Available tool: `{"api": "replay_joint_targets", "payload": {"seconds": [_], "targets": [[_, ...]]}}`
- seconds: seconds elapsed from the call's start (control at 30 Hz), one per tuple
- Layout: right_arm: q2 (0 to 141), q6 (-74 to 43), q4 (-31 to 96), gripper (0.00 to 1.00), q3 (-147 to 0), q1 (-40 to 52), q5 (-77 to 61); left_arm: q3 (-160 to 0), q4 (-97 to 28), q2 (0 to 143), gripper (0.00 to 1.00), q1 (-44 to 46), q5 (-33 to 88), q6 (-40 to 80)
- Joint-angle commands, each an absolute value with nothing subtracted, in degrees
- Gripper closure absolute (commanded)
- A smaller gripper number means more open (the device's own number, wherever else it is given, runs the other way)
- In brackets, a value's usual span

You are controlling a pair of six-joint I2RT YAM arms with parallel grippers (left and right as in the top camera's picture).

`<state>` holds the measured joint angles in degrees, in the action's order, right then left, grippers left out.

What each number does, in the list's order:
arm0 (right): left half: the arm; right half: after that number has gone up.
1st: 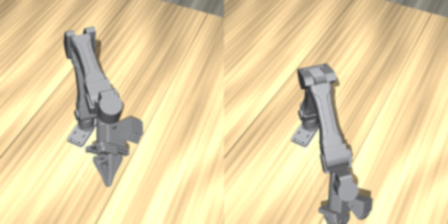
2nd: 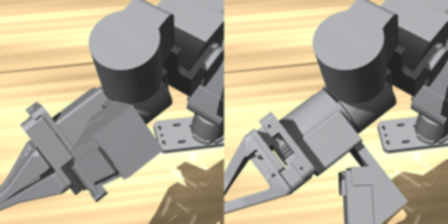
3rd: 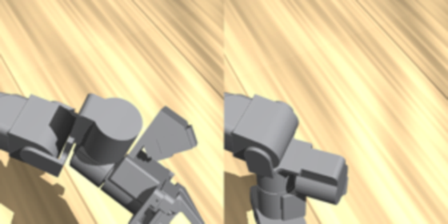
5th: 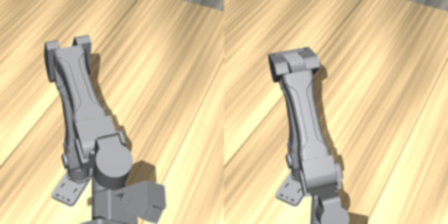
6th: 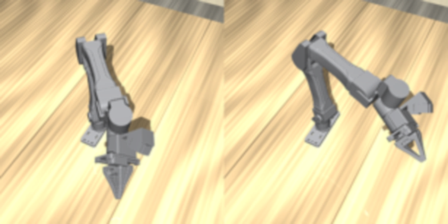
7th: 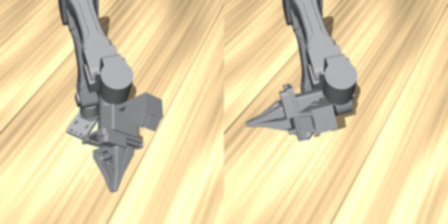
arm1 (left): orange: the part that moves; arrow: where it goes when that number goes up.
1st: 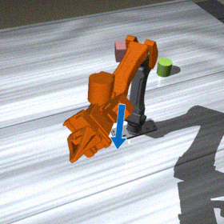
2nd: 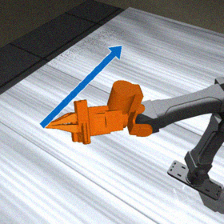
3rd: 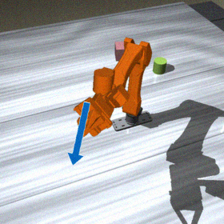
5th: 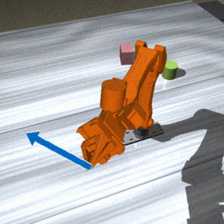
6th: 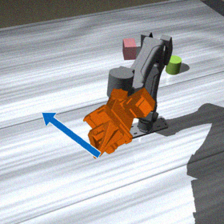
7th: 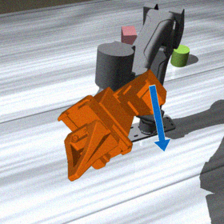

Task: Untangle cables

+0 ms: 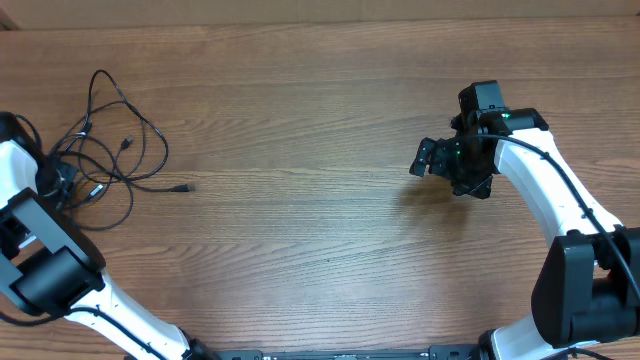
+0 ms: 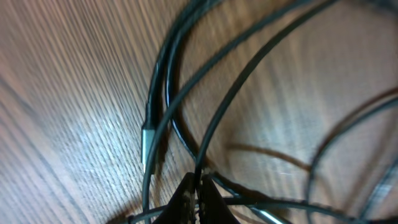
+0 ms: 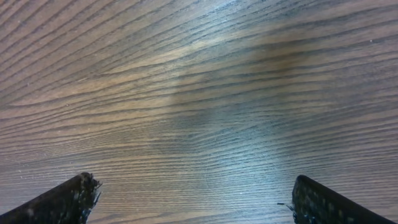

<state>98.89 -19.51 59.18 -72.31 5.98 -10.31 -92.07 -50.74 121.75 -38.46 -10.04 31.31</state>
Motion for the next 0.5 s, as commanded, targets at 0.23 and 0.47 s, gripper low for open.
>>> {"api": "replay_joint_targets", "payload": {"seconds": [0.23, 0.47], "targets": [[98.2, -19.5, 59.4, 0.01, -72.7, 5.8, -10.8, -91.8, -53.7, 122.9, 0.96, -38.4, -9.5, 30.2], [98.2, -19.5, 59.0, 0.0, -72.7, 5.8, -10.8, -99.6, -61.1, 120.8, 0.96, -38.4, -6.7, 30.2]]}}
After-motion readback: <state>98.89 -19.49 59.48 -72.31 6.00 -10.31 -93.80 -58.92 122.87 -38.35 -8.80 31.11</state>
